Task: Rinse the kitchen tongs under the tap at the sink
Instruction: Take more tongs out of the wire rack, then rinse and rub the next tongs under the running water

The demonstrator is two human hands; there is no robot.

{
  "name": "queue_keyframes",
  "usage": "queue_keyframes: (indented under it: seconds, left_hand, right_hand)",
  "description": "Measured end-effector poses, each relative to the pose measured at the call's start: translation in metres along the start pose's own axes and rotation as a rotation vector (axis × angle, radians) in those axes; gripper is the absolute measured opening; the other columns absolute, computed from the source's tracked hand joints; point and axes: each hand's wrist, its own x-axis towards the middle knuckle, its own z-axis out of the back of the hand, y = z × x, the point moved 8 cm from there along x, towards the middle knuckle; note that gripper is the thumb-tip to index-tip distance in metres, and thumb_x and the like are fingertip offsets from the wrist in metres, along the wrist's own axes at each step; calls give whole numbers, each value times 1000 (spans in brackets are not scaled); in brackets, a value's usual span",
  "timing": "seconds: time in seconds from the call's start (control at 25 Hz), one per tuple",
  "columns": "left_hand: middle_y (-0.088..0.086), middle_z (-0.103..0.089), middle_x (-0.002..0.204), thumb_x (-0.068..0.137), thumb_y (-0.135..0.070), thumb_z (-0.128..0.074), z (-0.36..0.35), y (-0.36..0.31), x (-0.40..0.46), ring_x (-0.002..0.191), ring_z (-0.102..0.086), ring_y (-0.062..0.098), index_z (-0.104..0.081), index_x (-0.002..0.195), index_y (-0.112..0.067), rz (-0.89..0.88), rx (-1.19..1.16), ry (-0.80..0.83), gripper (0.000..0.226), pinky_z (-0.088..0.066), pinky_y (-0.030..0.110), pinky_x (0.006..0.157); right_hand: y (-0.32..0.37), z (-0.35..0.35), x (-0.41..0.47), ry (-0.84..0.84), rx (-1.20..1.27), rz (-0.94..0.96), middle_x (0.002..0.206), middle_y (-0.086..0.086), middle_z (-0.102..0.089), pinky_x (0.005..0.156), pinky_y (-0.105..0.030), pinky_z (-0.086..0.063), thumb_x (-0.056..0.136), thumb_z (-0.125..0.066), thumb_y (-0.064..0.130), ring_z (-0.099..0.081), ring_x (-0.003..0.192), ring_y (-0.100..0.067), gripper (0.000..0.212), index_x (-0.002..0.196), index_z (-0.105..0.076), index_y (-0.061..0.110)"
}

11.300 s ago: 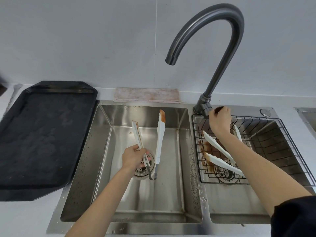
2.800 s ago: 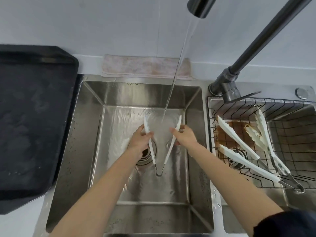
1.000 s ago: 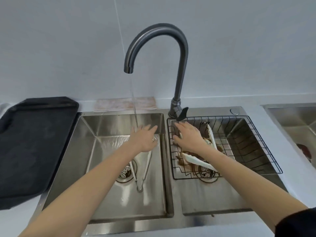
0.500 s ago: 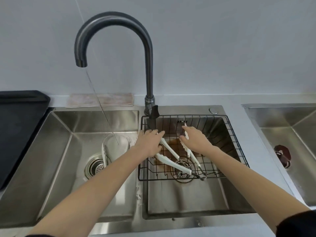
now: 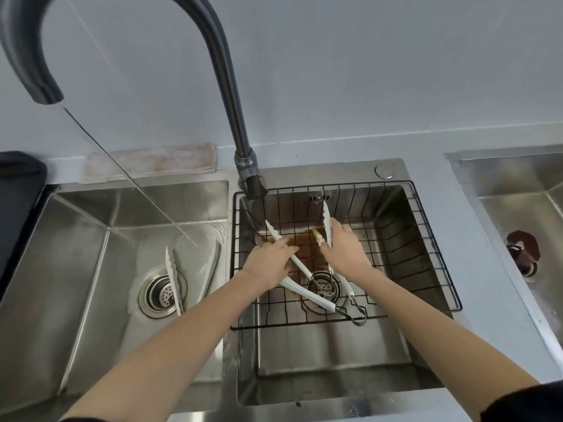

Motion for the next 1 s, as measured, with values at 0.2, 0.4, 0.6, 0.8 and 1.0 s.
queue_keyframes:
  seconds: [0.2, 0.4, 0.6, 0.8, 1.0]
  left_hand:
    - [4, -36, 146, 93, -16, -44, 9, -2, -3, 122, -49, 24, -49, 130, -18, -47, -213, -88, 37, -42, 37, 102]
    - [1, -41, 144, 94, -17, -39, 31, 1, -28, 125, -48, 19, -53, 124, -16, -73, -305, -291, 34, -41, 31, 103]
    - [0, -48, 141, 93, -18, -39, 51, 21, -66, 119, -52, 13, -65, 108, -14, 37, -499, -507, 30, -35, 21, 96]
    - [6, -58, 130, 89, -10, -46, 56, 56, -113, 114, -58, 24, -69, 96, -8, 200, -859, -694, 24, -44, 33, 99]
    - [14, -54, 117, 89, -6, -48, 17, 110, -146, 96, -57, 23, -52, 115, -8, 461, -1595, -628, 27, -50, 35, 86]
  right_hand:
    - [-4, 11, 0, -67, 97, -74, 122, -21, -51, 80, -33, -40, 86, -50, 16, -50, 108, -31, 47, 130, -39, 3]
    - [10, 24, -15, -115, 207, -94, 110, -15, -56, 73, -29, -36, 84, -53, 20, -50, 92, -22, 39, 119, -49, 5]
    - [38, 21, -43, -152, 356, -81, 113, -10, -56, 68, -21, -44, 85, -54, 24, -57, 92, -19, 49, 129, -40, 6]
    - [80, 3, -73, -161, 506, -34, 94, 1, -52, 54, -13, -40, 87, -52, 20, -54, 74, -11, 52, 134, -35, 6]
    - [126, -29, -94, -130, 572, 1, 108, -20, -60, 59, -26, -55, 88, -50, 18, -63, 76, -24, 37, 122, -41, 6]
